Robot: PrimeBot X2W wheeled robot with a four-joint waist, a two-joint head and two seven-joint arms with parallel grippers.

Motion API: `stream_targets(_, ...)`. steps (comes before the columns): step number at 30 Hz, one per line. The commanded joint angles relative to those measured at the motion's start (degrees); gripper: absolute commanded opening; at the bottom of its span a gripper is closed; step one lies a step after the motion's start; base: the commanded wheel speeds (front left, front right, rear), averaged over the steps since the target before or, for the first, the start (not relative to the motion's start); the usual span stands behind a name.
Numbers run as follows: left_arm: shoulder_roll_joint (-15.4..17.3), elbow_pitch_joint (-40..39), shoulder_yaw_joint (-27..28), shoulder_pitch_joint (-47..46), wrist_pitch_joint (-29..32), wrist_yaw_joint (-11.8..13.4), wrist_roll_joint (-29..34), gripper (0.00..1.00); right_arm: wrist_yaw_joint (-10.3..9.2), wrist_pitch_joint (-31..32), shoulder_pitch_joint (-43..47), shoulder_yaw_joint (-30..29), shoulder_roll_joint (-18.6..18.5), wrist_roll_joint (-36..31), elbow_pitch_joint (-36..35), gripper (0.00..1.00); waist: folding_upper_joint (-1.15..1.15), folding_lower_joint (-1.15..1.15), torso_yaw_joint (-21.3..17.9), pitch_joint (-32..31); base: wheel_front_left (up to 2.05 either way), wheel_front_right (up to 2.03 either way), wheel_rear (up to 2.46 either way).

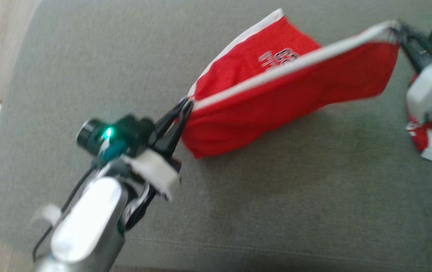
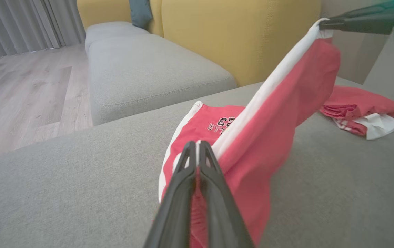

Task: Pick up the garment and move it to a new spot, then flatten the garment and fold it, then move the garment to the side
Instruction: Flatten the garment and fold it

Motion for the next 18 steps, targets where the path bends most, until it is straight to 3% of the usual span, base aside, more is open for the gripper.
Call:
stream_targets(1,0.6,-0.8,2.5,-3.4,-0.1,-0.2,0.2,0.0,0.36,0.0,-2.4,0.6,-2.0,-0.4,-0.4,0.0,0.0,0.0,3.1,3.8,0.0,0.0,0.0)
stream_targets(9,-4.0,11.5,0.4,-14.4,-1.2,-1.7,1.5,0.0,0.36,-3.2,-21.2,14.3,-0.7,-2.4,13.8,0.0,0.0,0.0,7.8,10.4,0.0,0.0,0.0)
stream_targets(18,-8.2,21.7,-0.9,-20.9,-4.5,-2.1,1.6,0.0,0.36,-8.0,-35.2,26.4,1.6,-2.5,27.8,0.0,0.0,0.0,11.4,14.9,0.0,0.0,0.0)
